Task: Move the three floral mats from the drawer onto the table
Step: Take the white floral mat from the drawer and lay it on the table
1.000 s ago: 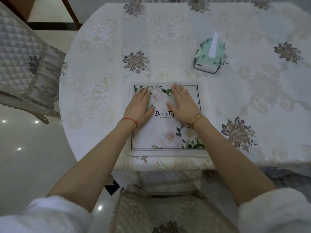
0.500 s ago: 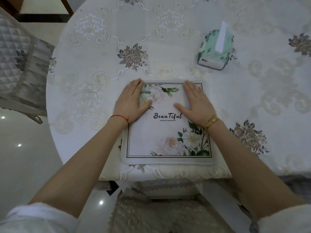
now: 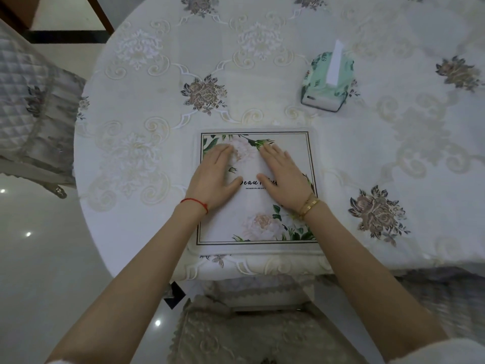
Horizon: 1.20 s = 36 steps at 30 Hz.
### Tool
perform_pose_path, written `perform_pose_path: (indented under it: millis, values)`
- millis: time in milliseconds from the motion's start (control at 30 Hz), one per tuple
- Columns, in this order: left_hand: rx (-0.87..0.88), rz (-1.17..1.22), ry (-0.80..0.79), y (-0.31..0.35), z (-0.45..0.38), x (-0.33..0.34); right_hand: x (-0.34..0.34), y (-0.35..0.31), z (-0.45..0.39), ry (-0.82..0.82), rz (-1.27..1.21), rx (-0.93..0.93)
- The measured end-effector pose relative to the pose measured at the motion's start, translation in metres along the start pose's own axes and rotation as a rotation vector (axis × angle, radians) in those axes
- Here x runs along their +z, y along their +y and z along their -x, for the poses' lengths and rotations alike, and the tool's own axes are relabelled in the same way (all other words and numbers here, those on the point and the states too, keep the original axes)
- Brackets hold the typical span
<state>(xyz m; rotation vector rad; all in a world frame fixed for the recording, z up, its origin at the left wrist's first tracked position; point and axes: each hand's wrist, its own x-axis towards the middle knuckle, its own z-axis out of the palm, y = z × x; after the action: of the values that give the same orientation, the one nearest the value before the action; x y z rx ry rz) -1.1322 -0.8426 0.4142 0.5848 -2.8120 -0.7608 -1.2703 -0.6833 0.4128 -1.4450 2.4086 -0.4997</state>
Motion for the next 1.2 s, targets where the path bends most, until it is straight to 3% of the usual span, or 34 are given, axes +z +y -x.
perform_pose_path:
  millis: [400, 567, 733, 1200]
  values:
    - [-0.111, -0.063, 0.004, -0.028, 0.067, -0.024, -0.02, 0.034, 0.08, 0.02, -0.056, 0.244]
    - [-0.056, -0.016, 0.014, 0.019, 0.095, -0.014, 0.002, -0.017, 0.109, 0.057, -0.041, 0.112]
    - [-0.083, 0.005, -0.088, 0.048, 0.127, 0.013, 0.036, -0.057, 0.126, 0.004, -0.008, 0.086]
    - [-0.169, -0.044, -0.127, 0.012, 0.166, -0.008, 0.022, -0.019, 0.181, 0.06, -0.095, 0.262]
